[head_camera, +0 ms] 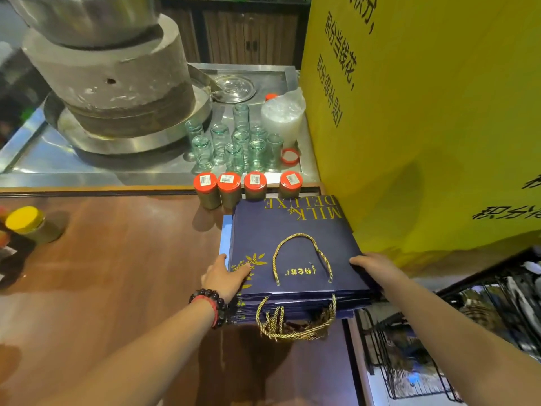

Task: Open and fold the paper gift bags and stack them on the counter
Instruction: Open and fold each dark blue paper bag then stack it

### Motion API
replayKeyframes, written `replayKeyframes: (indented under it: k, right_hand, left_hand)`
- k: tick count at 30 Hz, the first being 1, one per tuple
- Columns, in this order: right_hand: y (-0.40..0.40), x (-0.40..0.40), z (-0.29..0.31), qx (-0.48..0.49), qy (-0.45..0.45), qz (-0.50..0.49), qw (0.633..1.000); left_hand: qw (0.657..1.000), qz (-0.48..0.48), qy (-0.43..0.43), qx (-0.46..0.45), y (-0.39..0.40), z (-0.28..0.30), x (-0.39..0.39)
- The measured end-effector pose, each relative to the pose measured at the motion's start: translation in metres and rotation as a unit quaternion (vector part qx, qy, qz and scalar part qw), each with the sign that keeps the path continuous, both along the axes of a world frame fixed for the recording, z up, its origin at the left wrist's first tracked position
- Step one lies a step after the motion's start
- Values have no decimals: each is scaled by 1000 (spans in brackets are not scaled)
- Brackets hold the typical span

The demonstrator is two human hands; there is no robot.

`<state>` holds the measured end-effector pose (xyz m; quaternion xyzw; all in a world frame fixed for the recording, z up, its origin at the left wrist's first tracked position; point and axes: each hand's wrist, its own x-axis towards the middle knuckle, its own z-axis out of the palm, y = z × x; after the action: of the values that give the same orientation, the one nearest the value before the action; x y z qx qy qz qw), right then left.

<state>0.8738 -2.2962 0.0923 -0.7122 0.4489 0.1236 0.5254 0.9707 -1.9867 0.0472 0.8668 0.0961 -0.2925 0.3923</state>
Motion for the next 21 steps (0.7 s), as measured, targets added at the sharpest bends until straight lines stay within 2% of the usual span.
replayKeyframes:
  k: [2, 6, 10, 18, 21]
  right_hand:
    - [-5, 4, -3, 39, 22, 8, 999]
    - [-9, 11, -4, 97, 30, 20, 995]
    - [-16, 17, -12, 158, 56, 27, 985]
    - [-9, 25, -44, 196, 89, 24, 976]
    - [7, 24, -52, 186, 59, 35, 980]
  left_hand:
    - [999, 19, 33, -35, 5, -23, 18]
    - [995, 32, 78, -53, 0, -6, 33]
    - [986, 41, 141, -80, 5, -19, 49]
    - [966, 34, 226, -124, 6, -49, 71]
    - [966, 34, 230, -110, 1, -48, 70]
